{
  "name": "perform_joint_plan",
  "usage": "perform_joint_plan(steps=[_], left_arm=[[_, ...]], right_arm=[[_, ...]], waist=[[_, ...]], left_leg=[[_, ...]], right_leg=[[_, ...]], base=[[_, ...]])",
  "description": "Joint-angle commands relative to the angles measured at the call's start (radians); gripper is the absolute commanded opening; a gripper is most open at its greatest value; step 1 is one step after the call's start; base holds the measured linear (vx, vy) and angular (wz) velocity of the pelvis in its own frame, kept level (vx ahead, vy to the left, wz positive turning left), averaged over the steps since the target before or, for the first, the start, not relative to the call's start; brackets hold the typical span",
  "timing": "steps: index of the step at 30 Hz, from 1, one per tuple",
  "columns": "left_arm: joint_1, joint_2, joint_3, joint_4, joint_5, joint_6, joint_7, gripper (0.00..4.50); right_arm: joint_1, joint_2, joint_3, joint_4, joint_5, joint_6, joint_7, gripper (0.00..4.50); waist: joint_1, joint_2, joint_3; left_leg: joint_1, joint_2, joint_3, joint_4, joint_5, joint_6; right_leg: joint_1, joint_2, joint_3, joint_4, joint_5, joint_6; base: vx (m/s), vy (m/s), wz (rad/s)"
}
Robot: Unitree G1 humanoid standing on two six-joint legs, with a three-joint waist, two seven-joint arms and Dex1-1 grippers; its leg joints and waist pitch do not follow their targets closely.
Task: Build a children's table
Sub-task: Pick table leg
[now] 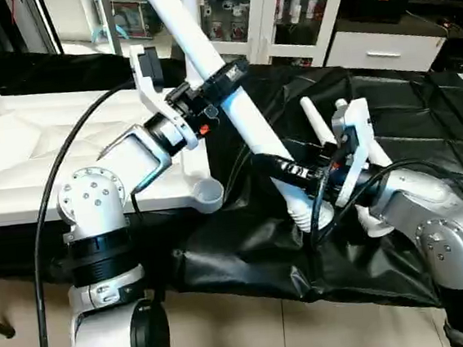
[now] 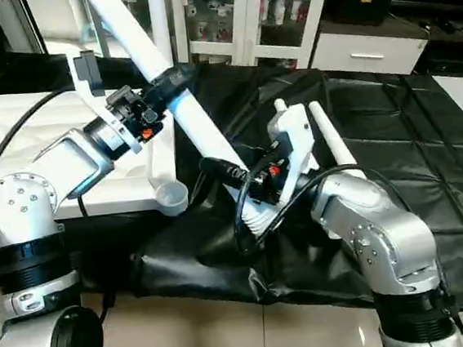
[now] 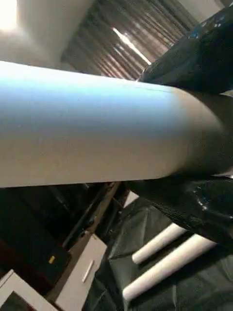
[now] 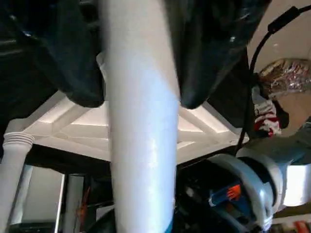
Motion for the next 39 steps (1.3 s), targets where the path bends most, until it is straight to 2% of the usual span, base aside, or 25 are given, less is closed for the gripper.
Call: perform_joint_plan(steps=[1,2,5,8,9,10,11,13,14,17,18,25,30,32,39], left_arm=[[-0.004,0.039,-0.079,-0.025,0.03,-0.008,-0.096,1.76],[-0.003,0.067,-0.114,-0.035,0.04,-0.007,-0.15,1.76],[-0.007,0.109,-0.167,-0.052,0.05,-0.008,-0.235,1.75],[-0.019,0.149,-0.217,-0.061,0.054,-0.017,-0.32,1.75],[-0.031,0.158,-0.226,-0.056,0.053,-0.019,-0.341,1.75],[-0.039,0.165,-0.233,-0.049,0.053,-0.023,-0.357,1.75],[-0.051,0.174,-0.244,-0.04,0.056,-0.036,-0.388,1.75],[-0.065,0.187,-0.259,-0.03,0.058,-0.051,-0.434,1.75],[-0.071,0.193,-0.268,-0.025,0.067,-0.061,-0.451,1.75],[-0.08,0.204,-0.288,-0.023,0.078,-0.086,-0.5,1.75],[-0.087,0.206,-0.293,-0.022,0.078,-0.088,-0.51,1.75],[-0.092,0.219,-0.339,-0.04,0.067,-0.083,-0.591,1.75],[-0.094,0.237,-0.387,-0.04,0.087,-0.1,-0.661,1.75],[-0.101,0.236,-0.397,-0.034,0.096,-0.108,-0.67,1.75],[-0.114,0.235,-0.411,-0.019,0.11,-0.129,-0.696,1.75]], right_arm=[[-0.03,-0.004,-0.043,0.004,0.061,0.037,0.007,2.94],[-0.042,-0.013,-0.062,0.008,0.101,0.072,0.021,2.98],[-0.065,-0.036,-0.09,0.022,0.151,0.12,0.048,3.28],[-0.092,-0.077,-0.11,0.046,0.205,0.176,0.097,3.58],[-0.098,-0.11,-0.105,0.053,0.223,0.207,0.137,3.7],[-0.101,-0.133,-0.099,0.057,0.236,0.227,0.161,3.7],[-0.101,-0.166,-0.085,0.057,0.244,0.255,0.188,3.78],[-0.096,-0.218,-0.052,0.054,0.236,0.285,0.222,3.83],[-0.09,-0.24,-0.032,0.056,0.216,0.287,0.232,3.83],[-0.083,-0.265,-0.003,0.065,0.185,0.283,0.238,4.16],[-0.086,-0.267,-0.002,0.064,0.201,0.3,0.242,4.16],[-0.085,-0.286,0.034,0.039,0.228,0.328,0.267,4.17],[-0.088,-0.303,0.067,0.036,0.204,0.308,0.297,4.17],[-0.087,-0.304,0.075,0.034,0.201,0.304,0.302,4.17],[-0.073,-0.304,0.107,0.006,0.2,0.295,0.317,4.17]], waist=[[0.001,0.013,-0.069],[-0.001,0.008,-0.067],[0.003,0.01,-0.069],[0.005,0.006,-0.069],[0.003,0.001,-0.069],[0.005,0.004,-0.068],[0.004,-0.005,-0.068],[0.007,-0.001,-0.067],[0.007,-0.008,-0.068],[0.008,-0.006,-0.068],[0.007,-0.012,-0.068],[0.008,-0.008,-0.07],[0.009,-0.009,-0.07],[0.009,-0.013,-0.07],[0.012,-0.013,-0.07]], left_leg=[[0.024,0.03,-0.011,-0.089,-0.19,-0.042],[0.026,0.029,-0.01,-0.09,-0.192,-0.038],[0.027,0.031,-0.008,-0.087,-0.164,-0.045],[0.026,0.029,-0.005,-0.086,-0.144,-0.04],[0.023,0.029,-0.004,-0.085,-0.143,-0.037],[0.023,0.03,-0.004,-0.085,-0.145,-0.037],[0.021,0.03,-0.003,-0.084,-0.144,-0.036],[0.022,0.031,-0.004,-0.084,-0.136,-0.036],[0.022,0.031,-0.003,-0.083,-0.133,-0.036],[0.022,0.032,-0.003,-0.081,-0.131,-0.036],[0.02,0.032,-0.003,-0.081,-0.124,-0.034],[0.022,0.032,-0.001,-0.078,-0.113,-0.027],[0.022,0.034,-0.002,-0.079,-0.117,-0.03],[0.022,0.034,-0.001,-0.079,-0.118,-0.03],[0.022,0.034,0.0,-0.077,-0.114,-0.027]], right_leg=[[0.044,-0.034,0.027,-0.064,-0.168,-0.167],[0.043,-0.033,0.028,-0.067,-0.174,-0.165],[0.043,-0.035,0.027,-0.057,-0.134,-0.18],[0.047,-0.036,0.028,-0.055,-0.118,-0.192],[0.049,-0.036,0.028,-0.056,-0.119,-0.194],[0.05,-0.038,0.028,-0.056,-0.129,-0.197],[0.051,-0.039,0.029,-0.058,-0.136,-0.195],[0.05,-0.041,0.03,-0.059,-0.157,-0.187],[0.051,-0.041,0.029,-0.058,-0.156,-0.188],[0.049,-0.045,0.03,-0.06,-0.175,-0.189],[0.051,-0.045,0.03,-0.057,-0.175,-0.192],[0.049,-0.043,0.029,-0.053,-0.154,-0.211],[0.049,-0.044,0.029,-0.053,-0.157,-0.211],[0.05,-0.044,0.029,-0.053,-0.159,-0.211],[0.049,-0.045,0.029,-0.051,-0.154,-0.217]], base=[[0.0,0.0,0.0],[0.0,0.0,0.0],[0.0,0.0,0.0],[0.0,0.0,0.0],[0.0,0.0,0.0],[0.0,0.0,0.0],[0.0,0.0,0.0],[0.0,0.0,0.0],[0.0,0.0,0.0],[0.0,0.0,0.0],[0.0,0.0,0.0],[0.0,0.0,0.0],[0.0,0.0,0.0],[0.0,0.0,0.0],[0.0,0.0,0.0]])
